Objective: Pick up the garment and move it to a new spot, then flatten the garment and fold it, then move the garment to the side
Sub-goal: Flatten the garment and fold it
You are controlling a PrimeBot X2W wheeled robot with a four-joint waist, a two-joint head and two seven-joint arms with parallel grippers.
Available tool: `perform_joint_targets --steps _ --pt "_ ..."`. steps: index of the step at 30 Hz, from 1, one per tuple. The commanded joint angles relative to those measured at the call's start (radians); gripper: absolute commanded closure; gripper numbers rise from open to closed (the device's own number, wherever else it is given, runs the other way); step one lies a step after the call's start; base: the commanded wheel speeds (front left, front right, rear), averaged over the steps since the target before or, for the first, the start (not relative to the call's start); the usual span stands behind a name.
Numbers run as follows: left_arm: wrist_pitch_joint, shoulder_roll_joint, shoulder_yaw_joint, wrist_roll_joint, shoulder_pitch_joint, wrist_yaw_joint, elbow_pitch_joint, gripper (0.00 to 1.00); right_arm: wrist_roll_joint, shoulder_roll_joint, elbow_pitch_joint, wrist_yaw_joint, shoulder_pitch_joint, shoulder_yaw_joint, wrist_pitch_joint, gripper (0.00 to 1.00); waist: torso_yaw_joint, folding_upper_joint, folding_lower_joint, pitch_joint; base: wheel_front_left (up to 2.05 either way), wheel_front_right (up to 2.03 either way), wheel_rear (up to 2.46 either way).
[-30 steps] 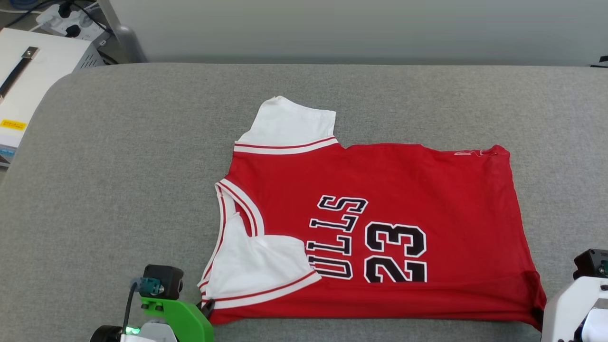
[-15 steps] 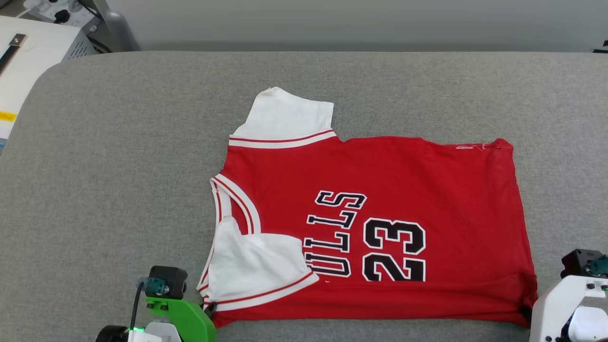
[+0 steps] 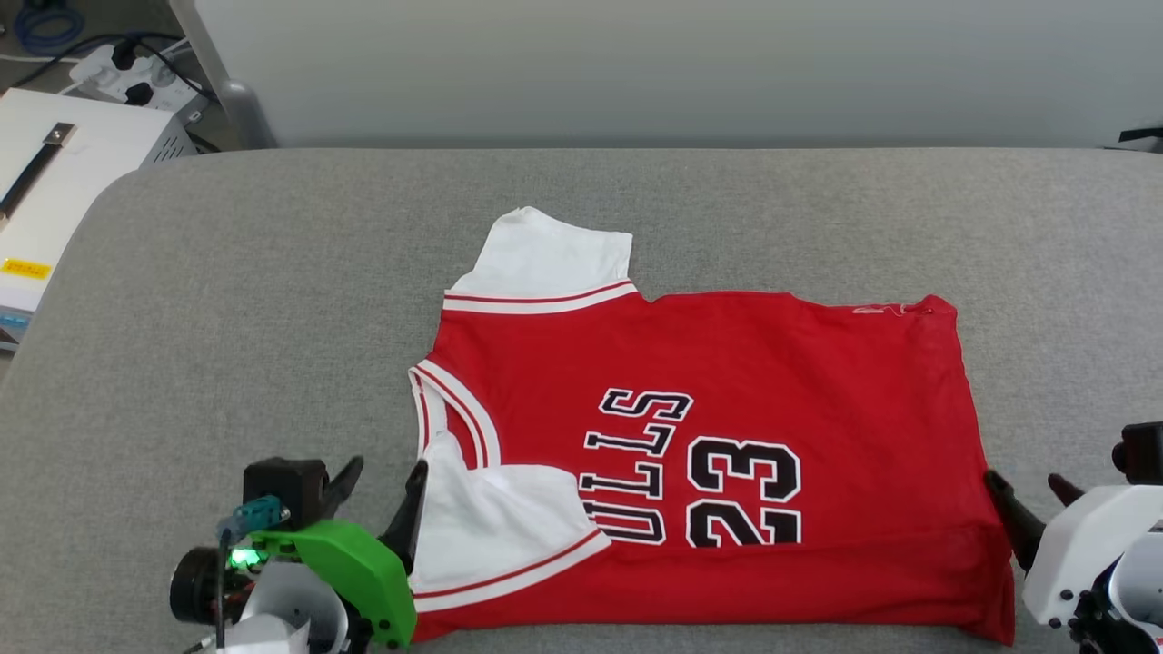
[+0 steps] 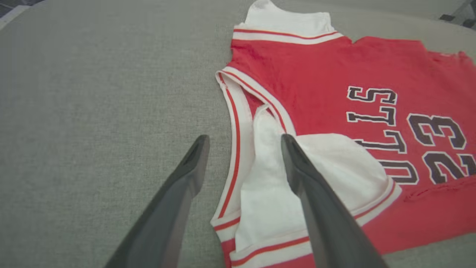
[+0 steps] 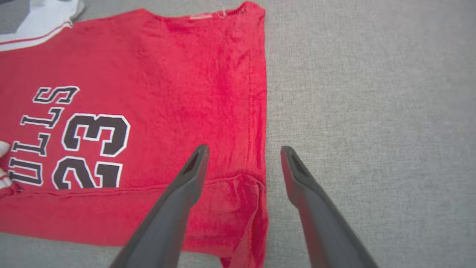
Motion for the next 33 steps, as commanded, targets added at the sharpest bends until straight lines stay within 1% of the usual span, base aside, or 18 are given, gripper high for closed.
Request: perform_joint_targets --steps 1,4,6,8,11,14,16,19,22,24,26,30,32,33 --pt "-0.058 -0.013 0.014 0.02 -0.023 -0.01 -0.002 0.0 0.011 -0.013 -0.012 -0.001 -0.019 0.012 -0.054 0.0 -0.008 -0.0001 0.0 -0.017 0.0 0.0 0.0" --pt "-0.176 -0.037 0.04 0.04 -0.024 -0.016 -0.005 0.0 0.019 -0.029 -0.023 -0.001 -0.022 0.034 -0.175 0.0 -0.015 -0.0001 0.0 -0.027 0.0 0.0 0.0" --pt "-0.223 -0.054 0.052 0.047 -0.015 -0.019 -0.003 0.0 0.018 -0.036 -0.02 -0.001 -0.019 0.045 -0.253 0.0 -0.018 -0.0001 0.0 -0.034 0.0 0.0 0.0" --pt "-0.248 -0.064 0.06 0.065 -0.007 -0.023 0.0 0.0 0.011 -0.042 -0.019 -0.001 -0.014 0.063 -0.321 0.0 -0.021 -0.0001 0.0 -0.037 0.0 0.0 0.0" --pt "-0.268 -0.085 0.086 0.094 0.002 -0.031 -0.002 0.0 0.008 -0.034 -0.017 -0.001 -0.009 0.081 -0.408 0.0 -0.028 -0.0001 0.0 -0.039 0.0 0.0 0.0" --pt "-0.272 -0.102 0.112 0.125 0.003 -0.046 -0.001 0.0 0.004 -0.025 -0.018 -0.001 -0.007 0.097 -0.459 0.0 -0.038 -0.0001 0.0 -0.032 0.0 0.0 0.0" --pt "-0.273 -0.11 0.133 0.147 -0.001 -0.066 -0.001 0.0 -0.003 -0.016 -0.021 -0.001 -0.009 0.108 -0.477 0.0 -0.048 -0.0001 0.0 -0.021 0.0 0.0 0.0" --pt "-0.273 -0.105 0.15 0.179 -0.025 -0.1 0.019 0.0 -0.014 0.002 -0.029 -0.001 -0.02 0.126 -0.495 0.0 -0.071 -0.0001 0.0 0.005 0.0 0.0 0.0" --pt "-0.271 -0.088 0.152 0.198 -0.082 -0.131 0.044 0.0 -0.019 0.017 -0.047 -0.001 -0.037 0.141 -0.503 0.0 -0.097 -0.0001 0.0 0.043 0.0 0.0 0.0" --pt "-0.239 -0.07 0.147 0.206 -0.143 -0.155 0.059 0.0 -0.023 0.025 -0.057 -0.001 -0.053 0.147 -0.502 0.0 -0.115 -0.0001 0.0 0.073 0.0 0.0 0.0" --pt "-0.182 -0.047 0.139 0.212 -0.218 -0.182 0.072 0.0 -0.024 0.031 -0.07 -0.001 -0.07 0.154 -0.502 0.0 -0.134 -0.0001 0.0 0.109 0.0 0.0 0.0" --pt "-0.034 -0.007 0.123 0.212 -0.396 -0.247 0.11 0.0 -0.025 0.043 -0.089 -0.001 -0.103 0.162 -0.507 0.0 -0.169 -0.0001 0.0 0.184 0.0 0.0 0.0" --pt "0.071 0.017 0.104 0.214 -0.491 -0.284 0.145 0.0 -0.026 0.047 -0.09 -0.001 -0.12 0.168 -0.513 0.0 -0.19 -0.0001 0.0 0.219 0.0 0.0 0.0" --pt "0.112 0.024 0.1 0.213 -0.526 -0.293 0.159 0.0 -0.026 0.047 -0.09 -0.001 -0.126 0.172 -0.517 0.0 -0.198 -0.0001 0.0 0.232 0.0 0.0 0.0"
